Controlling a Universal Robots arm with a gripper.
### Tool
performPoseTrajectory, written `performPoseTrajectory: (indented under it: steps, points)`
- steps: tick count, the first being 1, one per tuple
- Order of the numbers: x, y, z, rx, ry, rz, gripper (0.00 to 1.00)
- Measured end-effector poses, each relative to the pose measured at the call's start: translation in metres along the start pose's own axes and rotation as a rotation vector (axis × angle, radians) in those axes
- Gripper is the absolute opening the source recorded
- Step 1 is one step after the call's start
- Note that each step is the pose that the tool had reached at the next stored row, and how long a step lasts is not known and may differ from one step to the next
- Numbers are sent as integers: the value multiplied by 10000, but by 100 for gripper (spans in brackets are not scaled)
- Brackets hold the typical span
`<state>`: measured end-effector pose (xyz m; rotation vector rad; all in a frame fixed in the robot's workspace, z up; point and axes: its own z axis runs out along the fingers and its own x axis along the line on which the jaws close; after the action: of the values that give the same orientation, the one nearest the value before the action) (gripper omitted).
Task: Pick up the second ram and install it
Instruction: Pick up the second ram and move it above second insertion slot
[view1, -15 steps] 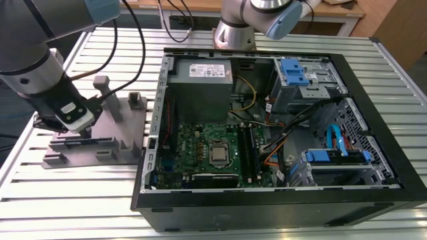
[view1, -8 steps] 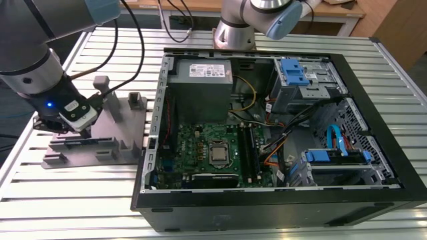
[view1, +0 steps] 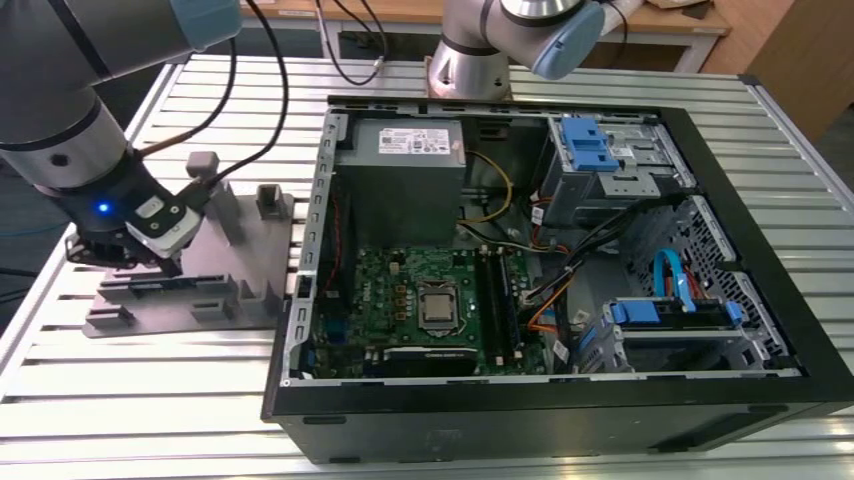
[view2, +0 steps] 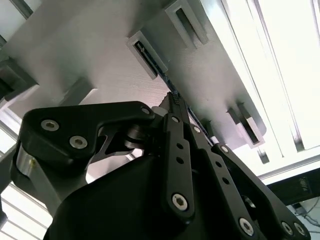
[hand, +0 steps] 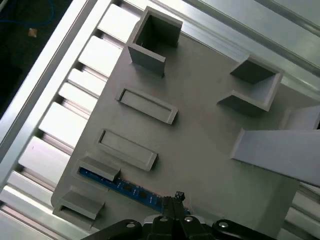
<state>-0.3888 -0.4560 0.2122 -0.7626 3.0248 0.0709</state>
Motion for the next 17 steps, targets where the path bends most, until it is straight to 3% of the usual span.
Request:
performPoseTrajectory:
  steps: [17]
  points:
    - [0,0,0,-53,66,-1684,7]
